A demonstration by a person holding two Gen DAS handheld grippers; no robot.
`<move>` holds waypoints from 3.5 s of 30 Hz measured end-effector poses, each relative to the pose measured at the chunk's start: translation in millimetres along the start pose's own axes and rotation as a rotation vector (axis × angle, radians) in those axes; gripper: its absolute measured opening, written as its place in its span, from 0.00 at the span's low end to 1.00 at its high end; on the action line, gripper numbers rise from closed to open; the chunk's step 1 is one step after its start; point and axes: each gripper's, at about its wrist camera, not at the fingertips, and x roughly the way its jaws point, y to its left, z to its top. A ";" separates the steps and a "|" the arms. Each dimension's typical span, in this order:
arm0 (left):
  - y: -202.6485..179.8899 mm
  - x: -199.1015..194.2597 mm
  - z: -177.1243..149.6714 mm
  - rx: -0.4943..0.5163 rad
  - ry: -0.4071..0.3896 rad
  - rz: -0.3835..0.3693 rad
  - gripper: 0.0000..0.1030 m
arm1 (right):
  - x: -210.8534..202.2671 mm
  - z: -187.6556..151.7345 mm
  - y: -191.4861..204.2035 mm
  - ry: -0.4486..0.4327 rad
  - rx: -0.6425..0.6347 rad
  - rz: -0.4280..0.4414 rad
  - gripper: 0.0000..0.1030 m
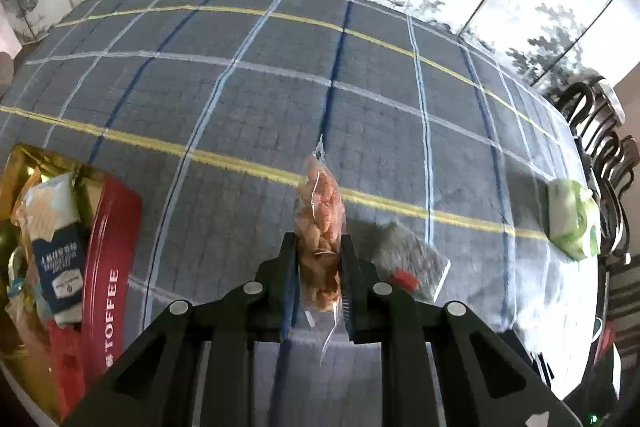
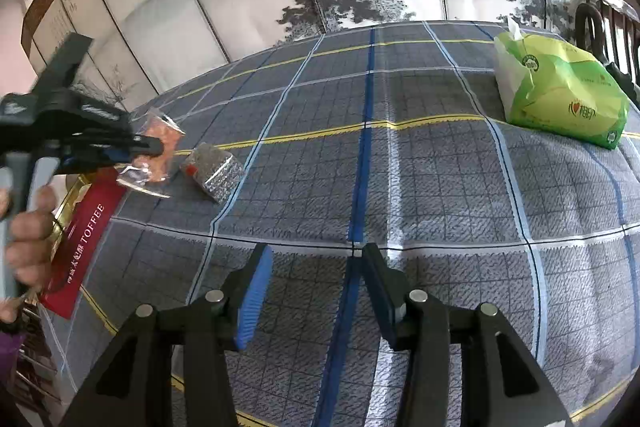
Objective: Organize snacks
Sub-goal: 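Lift the peanut bag with the left gripper while the right grasps the grey pack, then drop the peanut bag into the tin with the left gripper while the right carries the grey pack, then lower the grey sparkly pack into the tin and open the right gripper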
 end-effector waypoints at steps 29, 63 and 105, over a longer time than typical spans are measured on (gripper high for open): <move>81.6 -140.7 -76.9 -0.106 -0.103 -0.171 0.16 | 54.2 62.3 102.6 0.068 -0.549 0.148 0.48; 214.6 -130.2 -82.6 -0.236 -0.091 -0.040 0.16 | -12.5 21.4 136.8 -0.014 -0.328 0.302 0.36; 266.5 -156.8 -152.0 -0.202 -0.304 0.207 0.78 | 89.4 34.7 365.4 0.200 -0.455 0.467 0.36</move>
